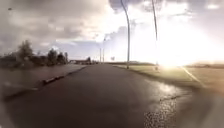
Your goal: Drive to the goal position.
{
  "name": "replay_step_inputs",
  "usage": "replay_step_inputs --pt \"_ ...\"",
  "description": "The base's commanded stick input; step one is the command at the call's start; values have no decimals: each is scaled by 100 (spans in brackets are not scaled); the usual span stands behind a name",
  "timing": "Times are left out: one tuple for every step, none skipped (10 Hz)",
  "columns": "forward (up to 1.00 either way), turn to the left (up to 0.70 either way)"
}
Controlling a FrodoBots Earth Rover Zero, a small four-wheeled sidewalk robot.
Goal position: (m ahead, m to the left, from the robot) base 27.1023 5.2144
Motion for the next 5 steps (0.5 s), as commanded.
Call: replay_step_inputs --pt "70 0" --pt "70 0" --pt "70 0" --pt "70 0" --pt "70 0"
